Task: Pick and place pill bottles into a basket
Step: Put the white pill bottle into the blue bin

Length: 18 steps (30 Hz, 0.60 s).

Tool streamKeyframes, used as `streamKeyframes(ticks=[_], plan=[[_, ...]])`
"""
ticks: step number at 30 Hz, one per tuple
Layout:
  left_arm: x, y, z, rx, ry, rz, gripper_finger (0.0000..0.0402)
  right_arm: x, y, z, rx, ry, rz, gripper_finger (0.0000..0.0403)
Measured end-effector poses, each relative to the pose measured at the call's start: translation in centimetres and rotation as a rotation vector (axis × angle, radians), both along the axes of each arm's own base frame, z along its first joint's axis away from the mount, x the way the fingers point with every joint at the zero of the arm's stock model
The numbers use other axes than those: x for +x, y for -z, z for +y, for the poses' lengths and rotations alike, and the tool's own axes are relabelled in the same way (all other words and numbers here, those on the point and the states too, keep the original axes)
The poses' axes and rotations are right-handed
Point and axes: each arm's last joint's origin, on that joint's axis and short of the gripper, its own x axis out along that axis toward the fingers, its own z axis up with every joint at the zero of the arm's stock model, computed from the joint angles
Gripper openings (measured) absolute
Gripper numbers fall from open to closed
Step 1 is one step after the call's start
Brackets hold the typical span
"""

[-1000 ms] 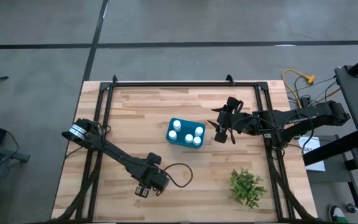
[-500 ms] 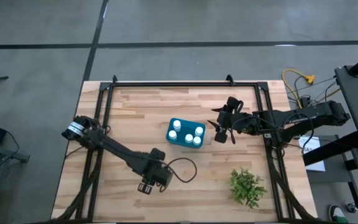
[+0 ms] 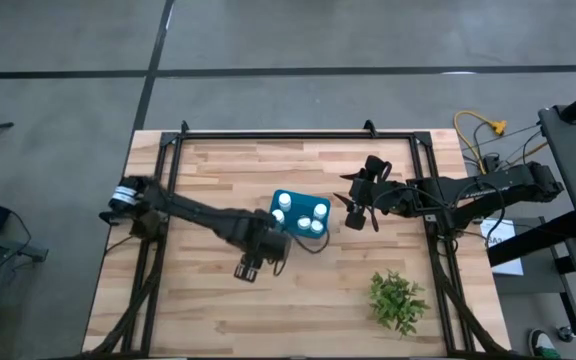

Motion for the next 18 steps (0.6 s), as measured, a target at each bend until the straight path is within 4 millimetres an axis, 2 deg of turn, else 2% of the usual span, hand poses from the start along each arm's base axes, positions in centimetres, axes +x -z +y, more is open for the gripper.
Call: streamKeyframes(ticks=[10,18], plan=[[1.6,-1.9,4.4,0.016,0.009,-0.053,0.0158,0.0,0.0,0.0,0.000,0.000,0.000,0.0226],[2.4,-1.3,8.4,0.032,-0.025,-0.031,0.0158,0.0,0.0,0.0,-0.001,0.000,0.001,0.0226]])
